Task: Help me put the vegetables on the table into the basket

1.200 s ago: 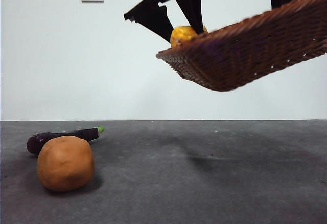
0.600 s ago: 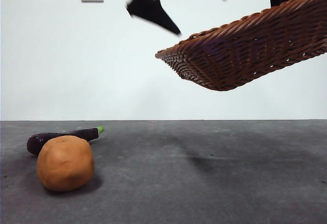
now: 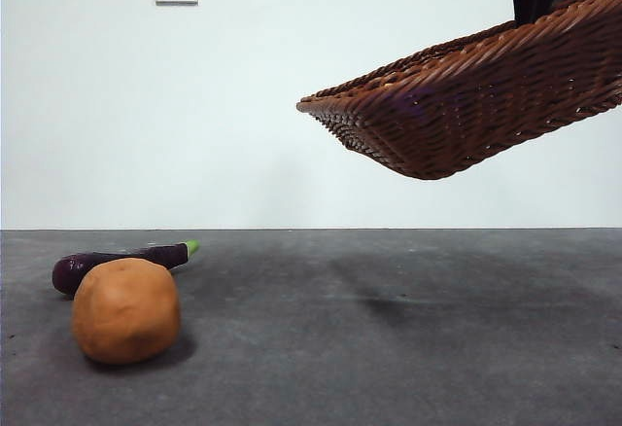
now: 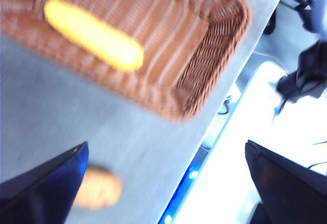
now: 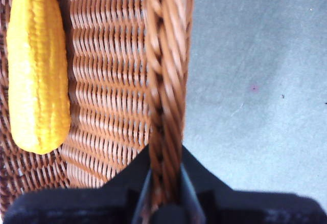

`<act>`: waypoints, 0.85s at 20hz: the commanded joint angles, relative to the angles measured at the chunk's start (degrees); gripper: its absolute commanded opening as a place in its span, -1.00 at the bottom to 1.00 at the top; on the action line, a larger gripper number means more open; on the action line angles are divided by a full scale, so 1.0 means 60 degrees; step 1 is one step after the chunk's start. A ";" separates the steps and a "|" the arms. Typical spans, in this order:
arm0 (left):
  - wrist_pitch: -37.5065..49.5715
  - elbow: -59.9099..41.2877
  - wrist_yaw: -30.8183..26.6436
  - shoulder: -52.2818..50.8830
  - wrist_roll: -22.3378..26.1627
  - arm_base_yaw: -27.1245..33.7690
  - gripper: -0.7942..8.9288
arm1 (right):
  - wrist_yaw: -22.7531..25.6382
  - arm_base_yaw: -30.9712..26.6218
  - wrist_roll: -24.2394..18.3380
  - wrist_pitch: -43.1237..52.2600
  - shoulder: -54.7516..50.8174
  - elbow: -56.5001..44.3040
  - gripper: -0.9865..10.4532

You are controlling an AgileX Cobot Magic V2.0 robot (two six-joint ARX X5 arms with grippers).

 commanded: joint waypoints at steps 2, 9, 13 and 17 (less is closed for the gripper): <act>-0.0011 -0.2182 -0.2149 -0.1231 -0.1967 -0.0029 0.43 | -0.0058 0.0004 -0.0066 0.0084 0.0069 -0.0062 -0.84; 0.1902 -0.6994 -0.4258 -0.1865 -0.4568 -0.0004 0.43 | -0.0055 0.0007 -0.0066 0.0066 0.0069 -0.0062 -0.84; 0.4652 -0.8681 -0.3694 -0.1406 -0.5610 0.0215 0.43 | -0.0022 0.0007 -0.0127 -0.0047 0.0069 -0.0062 -0.84; 0.5599 -0.8699 -0.3366 -0.0616 -0.6124 0.0510 0.43 | -0.0022 0.0007 -0.0361 -0.0055 0.0069 -0.0062 -0.84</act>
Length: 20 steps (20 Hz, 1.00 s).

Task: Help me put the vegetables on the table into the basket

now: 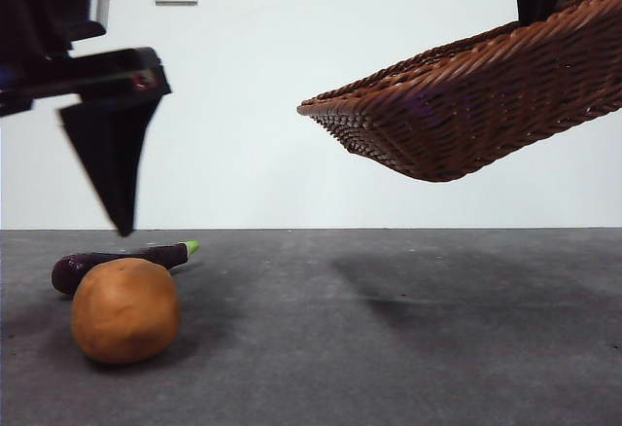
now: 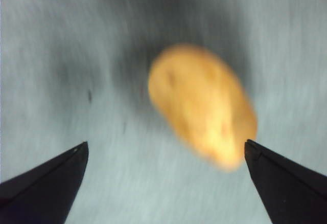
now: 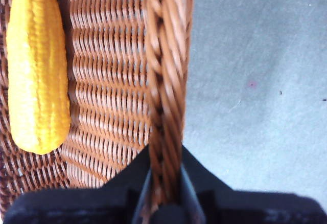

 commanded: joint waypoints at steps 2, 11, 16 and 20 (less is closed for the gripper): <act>0.0674 -0.0018 0.0379 0.0794 -0.0769 -0.0004 0.43 | -0.0066 0.0007 -0.0240 0.0091 0.0066 -0.0062 -0.84; 0.1730 -0.0018 0.0605 0.2422 -0.1829 0.0080 0.42 | -0.0066 0.0007 -0.0670 0.0087 0.0066 -0.0062 -0.84; 0.1770 -0.0018 0.0554 0.2419 -0.1665 0.0084 -0.86 | -0.0069 0.0007 -0.0743 0.0091 0.0066 -0.0062 -0.84; 0.1989 0.0040 0.0630 0.2248 -0.0900 0.0076 -0.86 | -0.0066 0.0007 -0.0761 0.0033 0.0066 -0.0062 -0.84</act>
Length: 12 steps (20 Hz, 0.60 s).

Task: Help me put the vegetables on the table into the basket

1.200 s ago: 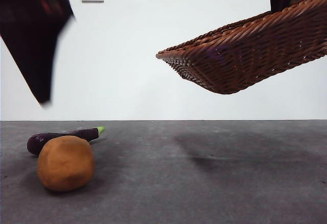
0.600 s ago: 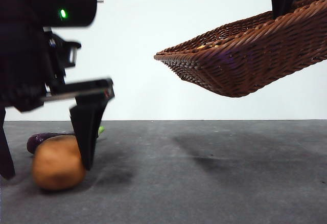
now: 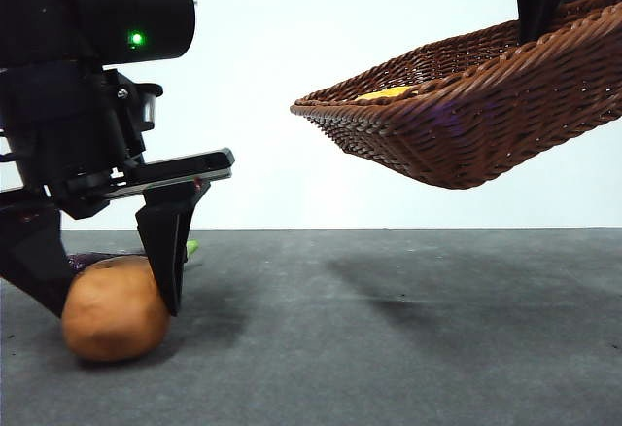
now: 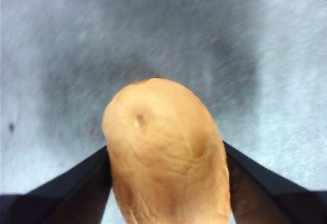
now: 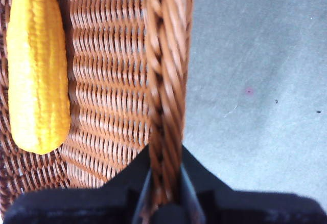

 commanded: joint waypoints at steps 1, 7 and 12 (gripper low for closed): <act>0.0033 0.0095 0.0149 -0.0295 0.0703 -0.0004 -0.86 | -0.0076 0.0007 -0.0091 0.0015 0.0066 -0.0062 -0.84; 0.0058 0.0630 0.1315 -0.2375 0.1464 -0.0718 -0.85 | -0.0080 0.0007 -0.0098 0.0018 0.0066 -0.0062 -0.84; 0.1002 0.0630 0.1213 -0.3636 0.2047 -0.2408 -0.85 | -0.0102 0.0022 0.0084 -0.0073 0.0066 -0.0062 -0.84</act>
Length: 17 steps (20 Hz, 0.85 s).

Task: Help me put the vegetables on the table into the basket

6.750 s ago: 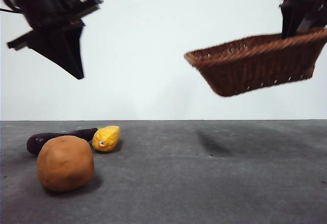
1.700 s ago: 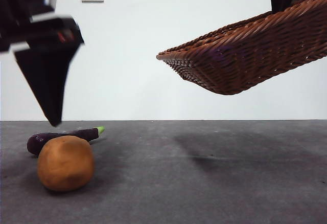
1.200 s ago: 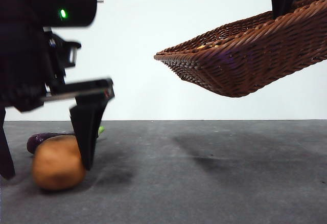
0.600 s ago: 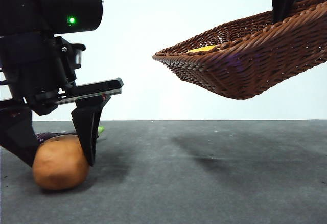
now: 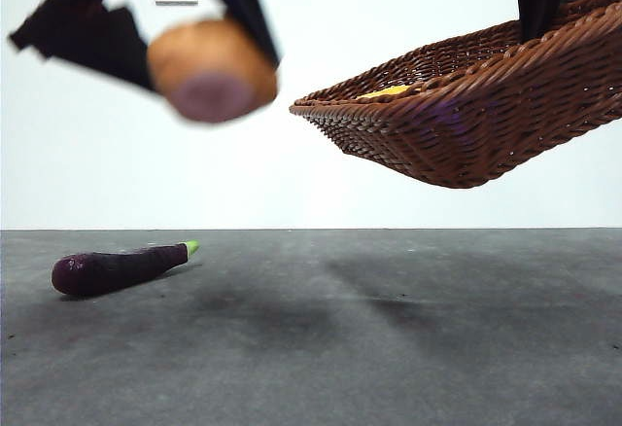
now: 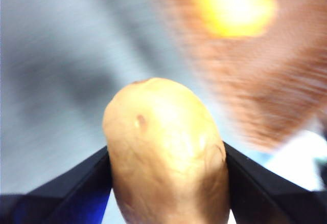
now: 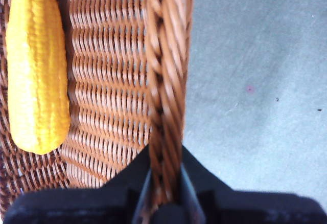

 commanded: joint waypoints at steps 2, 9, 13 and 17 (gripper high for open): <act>0.1661 -0.0047 -0.0025 -0.0127 0.0940 -0.1217 -0.85 | -0.0197 0.0171 0.0204 -0.0011 0.0066 -0.0062 -0.84; 0.1989 0.0922 0.0051 0.1056 0.1297 -0.1421 -0.85 | -0.0182 0.1260 0.0823 -0.0018 0.0066 -0.0062 -0.84; 0.1322 0.1818 0.0047 0.1963 0.1486 -0.1421 -0.85 | -0.0178 0.1865 0.1217 0.0240 0.0066 -0.0062 -0.84; 0.0517 0.2521 0.0044 0.2616 0.1468 -0.1428 -0.41 | -0.0124 0.2142 0.1384 0.0328 0.0066 -0.0062 -0.84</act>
